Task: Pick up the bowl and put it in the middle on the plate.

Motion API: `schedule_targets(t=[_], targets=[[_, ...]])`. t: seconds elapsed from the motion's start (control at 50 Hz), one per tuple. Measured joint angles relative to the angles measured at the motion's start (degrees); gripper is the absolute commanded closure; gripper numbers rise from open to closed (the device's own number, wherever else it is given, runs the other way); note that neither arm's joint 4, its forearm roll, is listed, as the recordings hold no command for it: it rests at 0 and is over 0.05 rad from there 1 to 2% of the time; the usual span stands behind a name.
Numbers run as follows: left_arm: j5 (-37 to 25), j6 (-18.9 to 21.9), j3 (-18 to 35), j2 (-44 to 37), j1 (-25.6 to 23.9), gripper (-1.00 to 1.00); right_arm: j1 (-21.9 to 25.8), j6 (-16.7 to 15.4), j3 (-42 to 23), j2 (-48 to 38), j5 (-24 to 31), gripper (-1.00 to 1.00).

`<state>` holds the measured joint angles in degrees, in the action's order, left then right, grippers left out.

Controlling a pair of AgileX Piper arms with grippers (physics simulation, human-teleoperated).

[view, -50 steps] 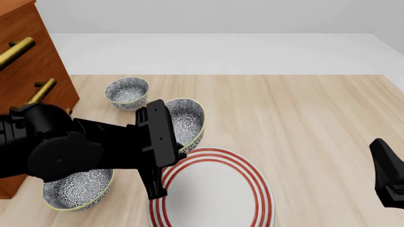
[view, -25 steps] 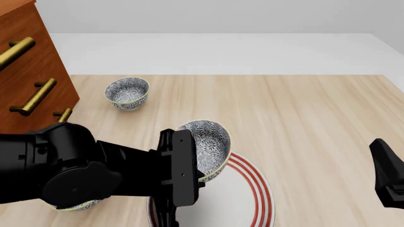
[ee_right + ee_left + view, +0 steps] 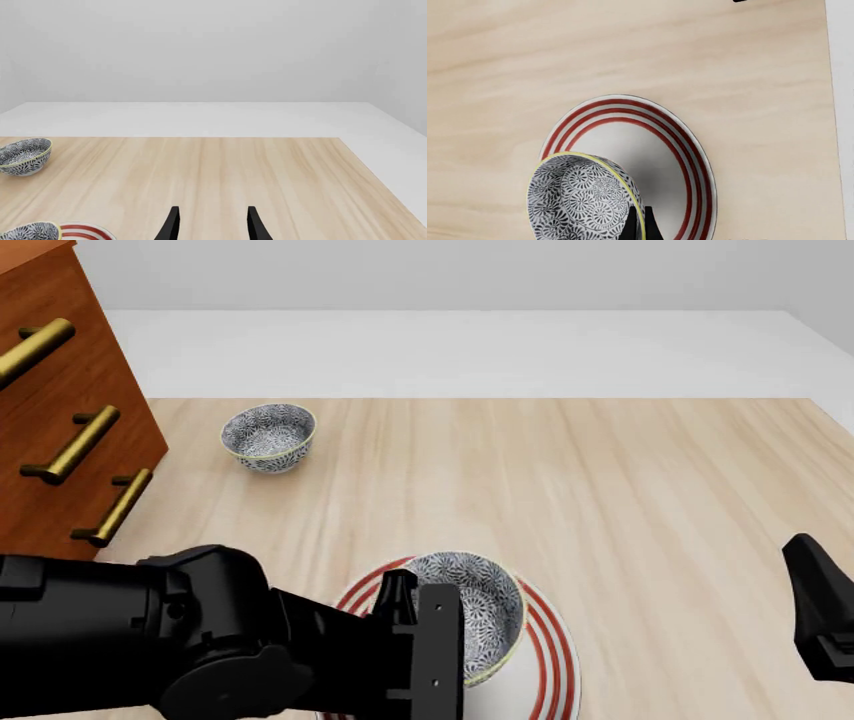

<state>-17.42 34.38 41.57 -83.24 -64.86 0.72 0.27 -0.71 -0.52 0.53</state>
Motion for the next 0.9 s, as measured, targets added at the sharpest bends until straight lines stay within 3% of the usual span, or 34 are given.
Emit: schedule_targets(t=[0.46,0.48,0.9], targets=[[2.9,0.6,-2.2,-4.6,-1.7,1.00,0.0,0.0,0.0,-0.1,-0.1,-1.00],[3.0,0.6,-2.2,-4.7,-1.7,-1.00,0.0,0.0,0.0,-0.1,-0.1,-1.00],[3.2,1.2,-2.7,-3.7,-1.5,-1.00,0.0,0.0,0.0,-0.1,-0.1,-1.00]])
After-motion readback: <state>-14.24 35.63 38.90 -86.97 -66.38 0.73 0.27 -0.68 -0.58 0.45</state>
